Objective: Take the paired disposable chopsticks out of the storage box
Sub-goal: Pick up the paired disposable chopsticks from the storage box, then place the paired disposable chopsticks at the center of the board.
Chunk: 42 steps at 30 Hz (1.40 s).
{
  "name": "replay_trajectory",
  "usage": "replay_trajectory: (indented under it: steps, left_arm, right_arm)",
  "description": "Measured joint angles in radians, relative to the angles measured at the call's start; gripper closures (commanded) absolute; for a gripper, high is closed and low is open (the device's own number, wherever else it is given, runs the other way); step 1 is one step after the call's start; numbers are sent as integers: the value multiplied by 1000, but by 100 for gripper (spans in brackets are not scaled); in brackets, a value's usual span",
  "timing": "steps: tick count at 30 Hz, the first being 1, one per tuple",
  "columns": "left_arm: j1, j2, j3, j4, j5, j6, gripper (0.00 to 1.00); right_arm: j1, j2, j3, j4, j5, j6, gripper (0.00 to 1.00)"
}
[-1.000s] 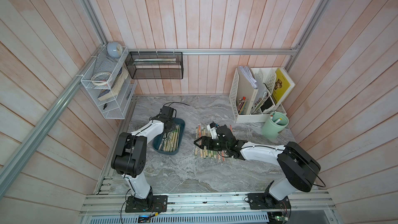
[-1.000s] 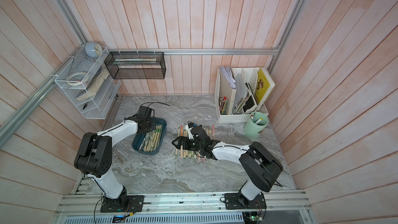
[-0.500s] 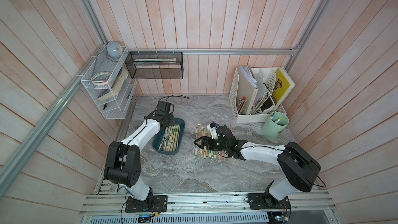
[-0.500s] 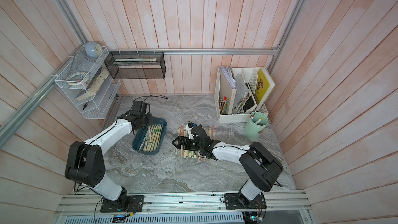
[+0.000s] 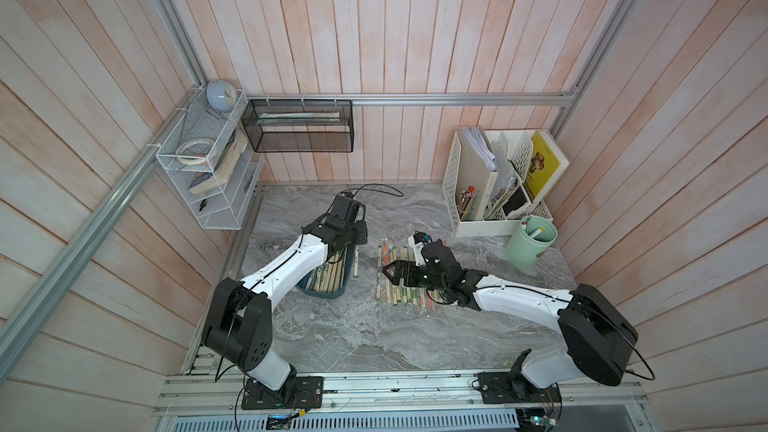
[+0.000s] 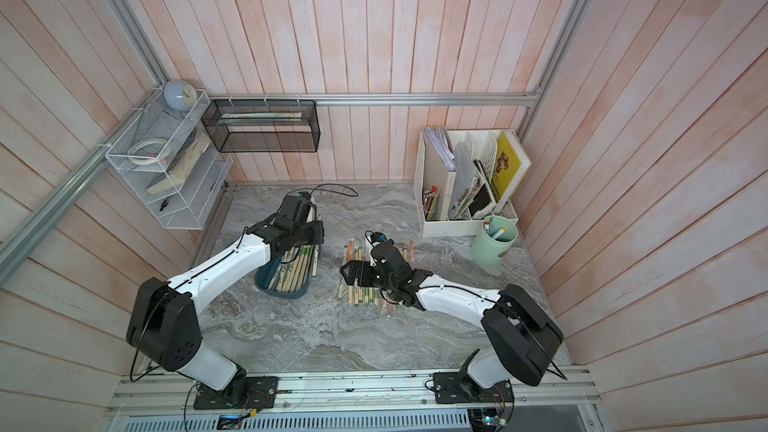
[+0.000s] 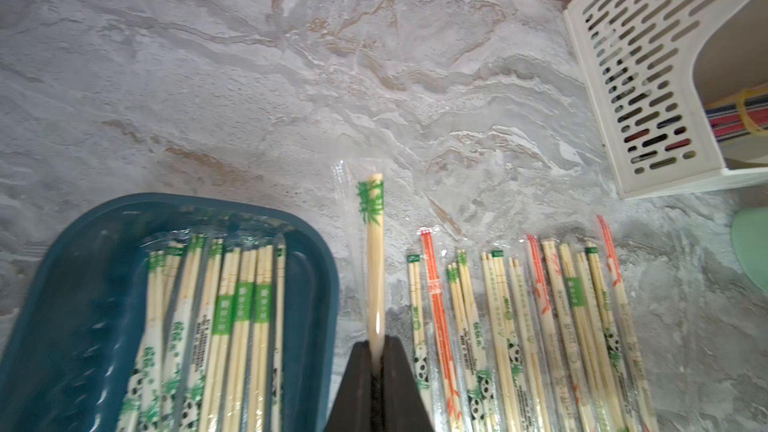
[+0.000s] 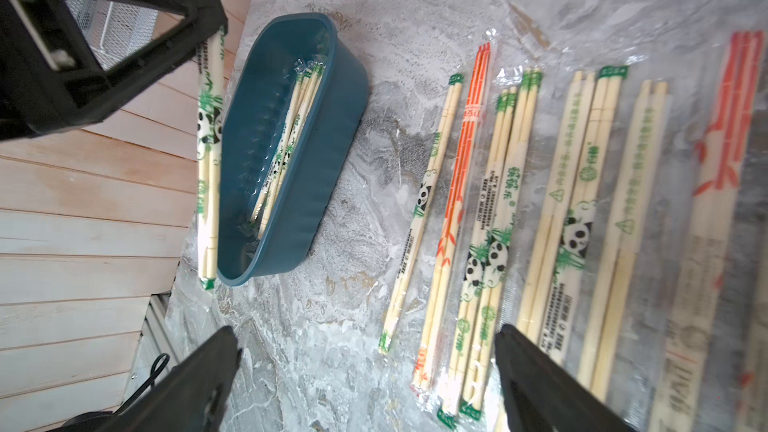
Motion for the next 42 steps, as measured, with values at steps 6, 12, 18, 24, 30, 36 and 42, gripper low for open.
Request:
replay_trajectory:
  steps: [6, 12, 18, 24, 30, 36, 42]
  left_arm:
    - [-59, 117, 1, 29, 2, -37, 100]
    - [-64, 181, 0, 61, 9, -66, 100]
    - [-66, 217, -19, 106, 11, -89, 100]
    - [-68, 251, -47, 132, 11, -97, 100]
    - [-70, 282, -55, 150, 11, -103, 99]
    - [-77, 283, -55, 169, 13, -108, 90]
    - [-79, 296, -55, 176, 18, -120, 66]
  right_arm:
    - [-4, -80, -45, -37, 48, -23, 2]
    - [-6, -112, -106, -57, 68, -26, 2]
    - [-6, -117, -135, -63, 71, -26, 2]
    - [-6, -129, -140, -66, 70, -26, 2]
    - [-6, -130, -140, -66, 70, -26, 2]
    - [-6, -130, -140, -66, 70, -26, 2]
    - [-6, -130, -140, -66, 70, -26, 2]
